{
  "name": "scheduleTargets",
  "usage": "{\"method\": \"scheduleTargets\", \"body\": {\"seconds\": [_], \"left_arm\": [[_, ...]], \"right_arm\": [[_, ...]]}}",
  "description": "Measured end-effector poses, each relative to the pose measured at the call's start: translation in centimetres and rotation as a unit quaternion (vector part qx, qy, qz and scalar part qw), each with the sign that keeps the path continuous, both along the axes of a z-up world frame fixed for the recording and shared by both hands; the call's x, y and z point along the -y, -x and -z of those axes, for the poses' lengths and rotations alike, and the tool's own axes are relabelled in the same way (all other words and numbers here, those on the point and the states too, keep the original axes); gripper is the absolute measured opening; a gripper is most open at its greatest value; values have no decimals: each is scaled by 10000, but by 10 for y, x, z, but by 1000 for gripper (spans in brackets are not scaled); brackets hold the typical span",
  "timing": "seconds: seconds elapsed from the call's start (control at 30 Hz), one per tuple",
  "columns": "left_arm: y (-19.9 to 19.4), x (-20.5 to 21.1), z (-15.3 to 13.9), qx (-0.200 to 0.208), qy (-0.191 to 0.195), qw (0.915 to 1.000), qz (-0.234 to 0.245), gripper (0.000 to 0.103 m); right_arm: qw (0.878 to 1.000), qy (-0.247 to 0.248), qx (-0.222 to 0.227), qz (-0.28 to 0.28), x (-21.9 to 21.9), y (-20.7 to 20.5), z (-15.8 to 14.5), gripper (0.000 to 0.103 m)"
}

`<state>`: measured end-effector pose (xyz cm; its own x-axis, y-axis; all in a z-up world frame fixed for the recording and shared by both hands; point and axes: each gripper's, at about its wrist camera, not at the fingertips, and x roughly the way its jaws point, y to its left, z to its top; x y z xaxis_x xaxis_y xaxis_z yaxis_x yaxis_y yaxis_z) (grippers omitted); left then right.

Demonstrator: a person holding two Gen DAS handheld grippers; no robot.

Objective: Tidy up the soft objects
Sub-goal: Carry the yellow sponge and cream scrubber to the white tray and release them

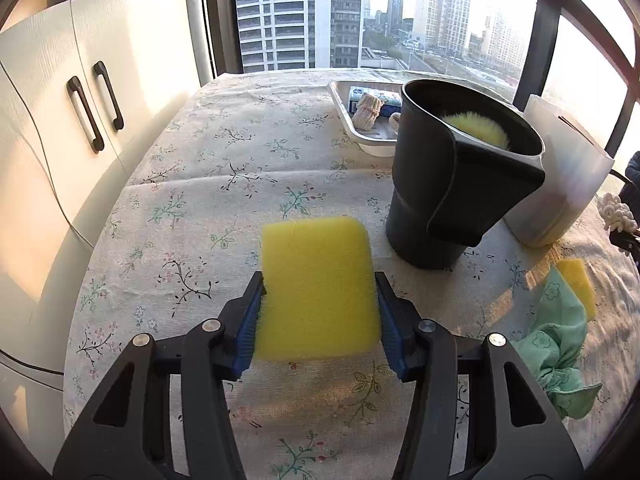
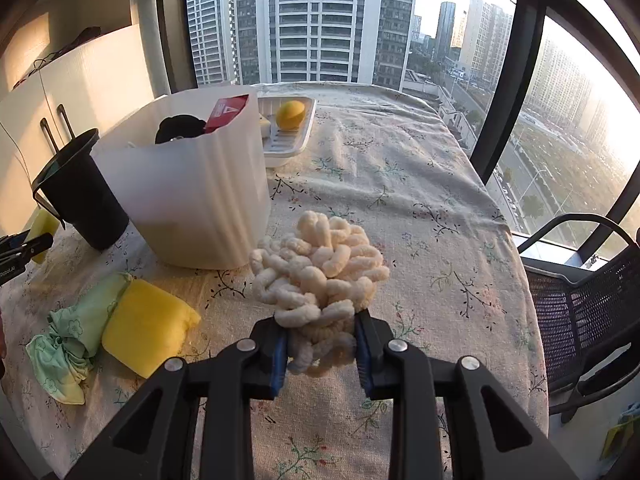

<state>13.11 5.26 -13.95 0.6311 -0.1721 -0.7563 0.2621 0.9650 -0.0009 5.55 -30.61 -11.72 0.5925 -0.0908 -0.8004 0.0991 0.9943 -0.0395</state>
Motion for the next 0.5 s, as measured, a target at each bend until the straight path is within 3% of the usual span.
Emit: {"method": "scheduleTargets", "body": {"seconds": [0.5], "left_arm": [[-84,-38,-3,78,-73,9987,-499,49]], "right_arm": [[9995,-125,-113,280,45,-77,1,30]]}}
